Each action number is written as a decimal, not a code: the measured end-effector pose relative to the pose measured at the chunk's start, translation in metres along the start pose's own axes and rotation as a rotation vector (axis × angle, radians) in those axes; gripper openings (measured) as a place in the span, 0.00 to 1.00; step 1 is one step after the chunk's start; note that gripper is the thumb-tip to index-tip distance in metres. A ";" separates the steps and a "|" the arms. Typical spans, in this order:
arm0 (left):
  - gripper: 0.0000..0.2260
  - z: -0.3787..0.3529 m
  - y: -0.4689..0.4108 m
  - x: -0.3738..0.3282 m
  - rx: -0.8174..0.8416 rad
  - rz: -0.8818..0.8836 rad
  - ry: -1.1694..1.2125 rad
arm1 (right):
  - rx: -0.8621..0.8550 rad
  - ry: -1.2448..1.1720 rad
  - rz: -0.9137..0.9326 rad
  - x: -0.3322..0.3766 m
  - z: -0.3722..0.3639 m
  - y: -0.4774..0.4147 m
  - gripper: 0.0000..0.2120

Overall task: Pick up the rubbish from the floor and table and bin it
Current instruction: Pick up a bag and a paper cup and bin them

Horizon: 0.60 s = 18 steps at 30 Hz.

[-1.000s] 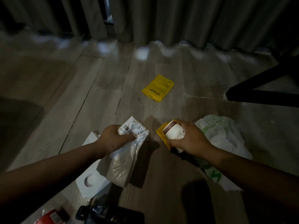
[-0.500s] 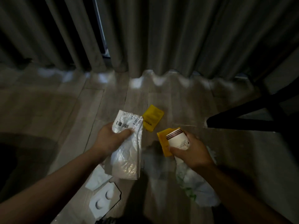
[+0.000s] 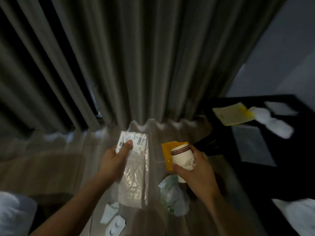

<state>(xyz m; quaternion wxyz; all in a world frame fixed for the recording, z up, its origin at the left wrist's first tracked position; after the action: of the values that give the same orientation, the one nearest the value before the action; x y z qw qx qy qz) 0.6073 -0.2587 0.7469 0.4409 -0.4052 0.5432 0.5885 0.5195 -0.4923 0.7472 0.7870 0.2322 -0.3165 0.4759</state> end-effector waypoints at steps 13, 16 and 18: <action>0.12 -0.053 0.153 -0.168 0.692 -0.208 0.063 | -0.600 0.035 -0.170 0.102 0.197 0.208 0.28; 0.10 -0.084 0.207 -0.179 0.925 -0.158 0.083 | -0.765 0.082 -0.273 0.105 0.225 0.283 0.29; 0.08 -0.107 0.250 -0.183 1.051 -0.154 0.063 | -0.842 0.149 -0.350 0.106 0.245 0.333 0.28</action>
<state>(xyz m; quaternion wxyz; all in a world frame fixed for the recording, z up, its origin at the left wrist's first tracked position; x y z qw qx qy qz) 0.4187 -0.3855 0.9836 0.6098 -0.1858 0.7465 0.1906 0.1897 -0.4453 1.0144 0.9019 -0.0925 -0.3809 0.1814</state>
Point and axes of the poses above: each hand's wrist, its own y-axis away from the middle knuckle, its own z-axis out of the back of the hand, x = y × z, the point moved 2 cm from there along -y, towards the middle knuckle, and after that the axes turned 8 degrees about y, right-handed, at the moved point
